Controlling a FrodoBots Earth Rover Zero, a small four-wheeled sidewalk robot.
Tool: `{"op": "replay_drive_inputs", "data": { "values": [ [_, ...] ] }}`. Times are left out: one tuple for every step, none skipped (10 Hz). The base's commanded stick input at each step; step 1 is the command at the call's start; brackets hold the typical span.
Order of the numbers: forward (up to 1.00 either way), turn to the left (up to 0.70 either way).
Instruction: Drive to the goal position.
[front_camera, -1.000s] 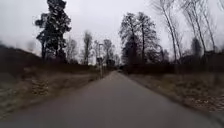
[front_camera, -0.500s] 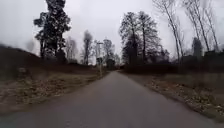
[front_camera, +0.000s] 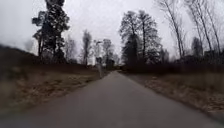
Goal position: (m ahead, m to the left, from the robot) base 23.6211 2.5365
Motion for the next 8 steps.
{"op": "replay_drive_inputs", "data": {
  "values": [
    [1.0, 0.07],
    [1.0, 0.07],
    [1.0, 0.06],
    [1.0, 0.07],
    [1.0, 0.07],
    [1.0, 0.07],
    [1.0, 0.07],
    [1.0, 0.07]
  ]
}}
